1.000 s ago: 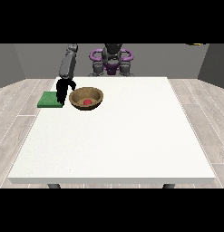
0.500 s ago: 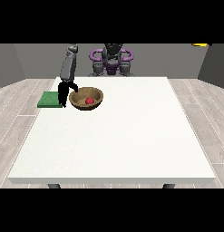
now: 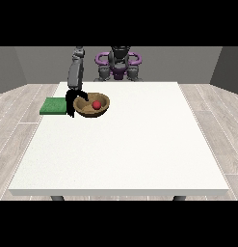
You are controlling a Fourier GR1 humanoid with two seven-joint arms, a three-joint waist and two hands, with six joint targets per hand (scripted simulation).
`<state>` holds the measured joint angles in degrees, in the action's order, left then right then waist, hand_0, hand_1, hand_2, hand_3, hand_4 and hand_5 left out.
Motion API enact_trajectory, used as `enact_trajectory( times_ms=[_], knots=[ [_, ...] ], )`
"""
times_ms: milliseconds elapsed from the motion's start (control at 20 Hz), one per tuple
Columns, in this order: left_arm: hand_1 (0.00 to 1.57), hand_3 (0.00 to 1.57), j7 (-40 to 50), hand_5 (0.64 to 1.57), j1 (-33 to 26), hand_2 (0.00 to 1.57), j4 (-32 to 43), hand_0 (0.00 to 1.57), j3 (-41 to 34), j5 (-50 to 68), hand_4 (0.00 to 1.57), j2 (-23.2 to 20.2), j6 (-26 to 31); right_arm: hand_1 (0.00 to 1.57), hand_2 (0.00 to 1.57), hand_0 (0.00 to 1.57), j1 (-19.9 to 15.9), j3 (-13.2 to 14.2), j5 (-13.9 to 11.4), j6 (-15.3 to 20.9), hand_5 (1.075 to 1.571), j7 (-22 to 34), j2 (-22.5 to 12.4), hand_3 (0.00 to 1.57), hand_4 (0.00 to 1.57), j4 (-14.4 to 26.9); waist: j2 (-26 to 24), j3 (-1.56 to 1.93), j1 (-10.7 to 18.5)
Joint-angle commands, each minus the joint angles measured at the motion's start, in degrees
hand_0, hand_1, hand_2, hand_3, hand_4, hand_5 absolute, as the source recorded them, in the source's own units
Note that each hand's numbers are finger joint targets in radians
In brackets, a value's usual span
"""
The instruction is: Pick the cup and pour the ball into the bowl, then pick the bowl and place it on the pad
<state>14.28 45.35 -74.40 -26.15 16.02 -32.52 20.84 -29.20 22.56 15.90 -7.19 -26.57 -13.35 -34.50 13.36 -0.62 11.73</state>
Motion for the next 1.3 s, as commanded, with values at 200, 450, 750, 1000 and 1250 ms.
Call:
enact_trajectory(
  times_ms=[200, 450, 750, 1000, 1250],
  knots=[
    [0.0, 0.0, 0.3, 1.533, 0.9, 0.0, -2.4, 0.0, -0.8, 2.5, 1.02, -1.9, 1.2, 1.48, 1.57, 1.48, 1.5, 1.0, -1.8, 10.2, 1.491, 3.1, -0.2, 0.45, 0.62, 6.7, 4.5, 0.67, 2.2],
    [0.0, 0.0, 1.6, 1.523, 0.6, 0.0, -2.5, 0.0, -2.1, 5.2, 1.07, -2.5, 2.3, 1.57, 1.57, 1.57, 7.0, 0.1, -4.5, 13.5, 1.495, 2.2, -4.0, 1.57, 0.9, 5.8, 4.5, 0.56, 3.7],
    [0.0, 0.0, 1.0, 1.531, -0.4, 0.0, 0.1, 0.0, -2.2, 4.7, 1.17, -2.3, 2.1, 1.57, 1.57, 1.57, 6.0, -2.1, -5.8, 17.5, 1.546, 8.5, -8.6, 1.24, 1.0, 0.4, 1.4, 0.32, 2.4],
    [0.0, 0.0, -1.5, 1.528, -2.5, 0.0, 3.6, 0.0, -4.0, 4.4, 1.19, -3.7, 3.7, 1.57, 1.57, 1.57, 4.7, -4.1, -6.5, 18.2, 1.554, 17.5, -14.7, 1.07, 1.02, -3.0, -0.6, 0.21, 0.5],
    [0.0, 0.0, -3.2, 1.537, -4.2, 0.0, 6.6, 0.0, -5.0, 2.5, 1.2, -5.0, 2.6, 1.57, 1.57, 1.57, 0.8, -5.5, -7.1, 12.3, 1.556, 27.7, -23.5, 0.87, 1.06, -5.0, -1.9, 0.47, -3.6]
  ],
)
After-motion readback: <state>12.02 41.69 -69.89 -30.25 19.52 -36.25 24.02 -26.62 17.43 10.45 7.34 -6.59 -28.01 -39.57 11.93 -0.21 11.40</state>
